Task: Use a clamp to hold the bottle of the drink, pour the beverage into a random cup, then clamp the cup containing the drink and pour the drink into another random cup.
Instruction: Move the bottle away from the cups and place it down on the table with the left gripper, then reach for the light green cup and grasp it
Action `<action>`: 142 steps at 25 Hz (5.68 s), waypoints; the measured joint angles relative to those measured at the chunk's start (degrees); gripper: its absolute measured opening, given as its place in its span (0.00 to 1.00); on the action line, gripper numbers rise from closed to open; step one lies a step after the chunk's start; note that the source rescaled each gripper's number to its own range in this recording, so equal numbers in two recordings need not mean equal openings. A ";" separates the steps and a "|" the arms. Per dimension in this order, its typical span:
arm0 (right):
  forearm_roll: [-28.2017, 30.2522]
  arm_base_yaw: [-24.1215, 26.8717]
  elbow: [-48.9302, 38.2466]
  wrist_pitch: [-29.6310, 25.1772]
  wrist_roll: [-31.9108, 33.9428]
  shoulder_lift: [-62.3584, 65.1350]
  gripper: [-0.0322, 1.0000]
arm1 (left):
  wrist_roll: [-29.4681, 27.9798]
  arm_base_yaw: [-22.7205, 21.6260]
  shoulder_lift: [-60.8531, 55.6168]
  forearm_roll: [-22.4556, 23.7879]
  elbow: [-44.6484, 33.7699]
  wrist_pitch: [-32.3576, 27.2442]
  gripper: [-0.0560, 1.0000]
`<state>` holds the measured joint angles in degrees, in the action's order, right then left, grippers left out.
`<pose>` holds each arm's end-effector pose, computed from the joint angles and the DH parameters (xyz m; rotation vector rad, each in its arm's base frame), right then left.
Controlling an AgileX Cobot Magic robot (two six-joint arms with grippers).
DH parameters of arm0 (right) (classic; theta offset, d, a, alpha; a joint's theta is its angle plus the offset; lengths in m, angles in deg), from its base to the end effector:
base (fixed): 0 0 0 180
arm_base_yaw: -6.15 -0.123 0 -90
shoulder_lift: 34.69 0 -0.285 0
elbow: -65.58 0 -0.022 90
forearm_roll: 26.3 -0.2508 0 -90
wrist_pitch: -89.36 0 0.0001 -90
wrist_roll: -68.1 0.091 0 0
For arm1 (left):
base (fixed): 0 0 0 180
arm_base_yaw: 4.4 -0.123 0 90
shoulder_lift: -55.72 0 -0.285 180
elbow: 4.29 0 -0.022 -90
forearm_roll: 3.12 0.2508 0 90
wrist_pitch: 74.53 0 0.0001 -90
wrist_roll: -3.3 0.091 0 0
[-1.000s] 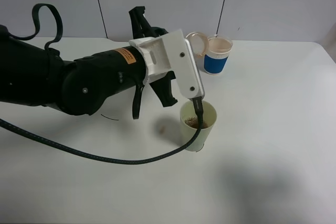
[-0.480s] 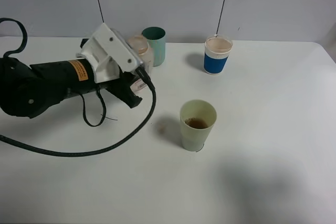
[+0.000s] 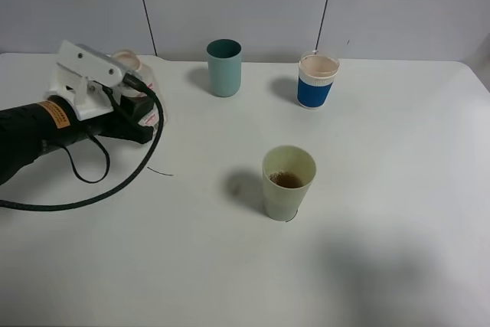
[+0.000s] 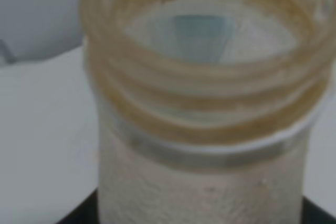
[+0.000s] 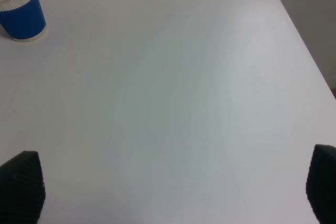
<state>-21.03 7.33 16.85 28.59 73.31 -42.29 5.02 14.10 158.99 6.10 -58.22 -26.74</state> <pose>-0.0053 -0.0072 0.2768 0.1180 2.0376 -0.0661 0.2506 -0.0952 0.1470 0.5171 1.8497 -0.2379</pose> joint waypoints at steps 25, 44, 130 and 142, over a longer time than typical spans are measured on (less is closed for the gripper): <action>0.00 0.00 0.00 0.00 0.00 0.00 1.00 | -2.77 -10.22 6.79 0.95 -6.55 8.50 0.05; 0.00 0.00 0.00 0.00 0.00 0.00 1.00 | -2.76 -10.22 7.36 1.96 -7.29 9.91 0.39; 0.00 0.00 0.00 0.00 0.00 0.00 1.00 | -11.13 -18.33 -95.78 -4.51 6.15 -108.79 1.00; 0.00 0.00 0.00 0.00 0.00 0.00 1.00 | -11.13 -18.33 -95.84 -4.56 6.15 -108.74 1.00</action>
<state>-21.03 7.33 16.85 28.59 73.31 -42.29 -6.12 -4.23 63.16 1.54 -52.07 -135.47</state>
